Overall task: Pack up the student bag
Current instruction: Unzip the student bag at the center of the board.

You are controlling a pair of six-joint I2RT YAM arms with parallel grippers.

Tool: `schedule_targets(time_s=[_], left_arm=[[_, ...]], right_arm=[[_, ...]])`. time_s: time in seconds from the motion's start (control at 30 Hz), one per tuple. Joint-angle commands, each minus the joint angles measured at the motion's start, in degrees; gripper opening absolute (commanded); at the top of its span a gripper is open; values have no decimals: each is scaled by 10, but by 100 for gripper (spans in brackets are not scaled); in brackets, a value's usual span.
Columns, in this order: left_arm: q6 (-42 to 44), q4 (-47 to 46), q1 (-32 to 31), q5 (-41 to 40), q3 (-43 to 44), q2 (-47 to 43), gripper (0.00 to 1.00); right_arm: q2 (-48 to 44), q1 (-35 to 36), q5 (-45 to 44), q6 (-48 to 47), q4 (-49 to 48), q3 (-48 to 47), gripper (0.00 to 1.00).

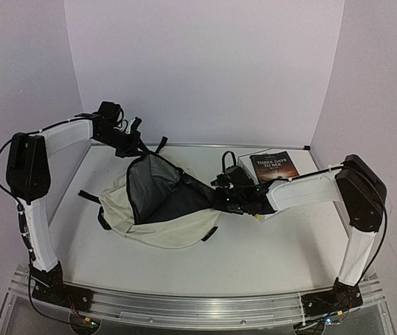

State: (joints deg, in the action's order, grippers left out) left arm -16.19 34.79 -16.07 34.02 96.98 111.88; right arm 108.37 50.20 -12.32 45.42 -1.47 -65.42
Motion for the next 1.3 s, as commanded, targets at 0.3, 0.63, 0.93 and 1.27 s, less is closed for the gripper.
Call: schedule_targets(time_s=[0.3, 0.63, 0.93, 1.27], left_arm=[[34, -77, 23, -20, 91, 112, 36], [-13, -128, 22, -38, -97, -66, 84], [-114, -220, -57, 11, -272, -210, 98], [-145, -217, -167, -130, -346, -301, 100]], right_arm=[[-31, -44, 115, -106, -24, 12, 43], [-173, -38, 130, -71, -3, 45, 83], [-184, -39, 118, -48, 45, 16, 95], [-265, -55, -2, -2, 86, 40, 98]])
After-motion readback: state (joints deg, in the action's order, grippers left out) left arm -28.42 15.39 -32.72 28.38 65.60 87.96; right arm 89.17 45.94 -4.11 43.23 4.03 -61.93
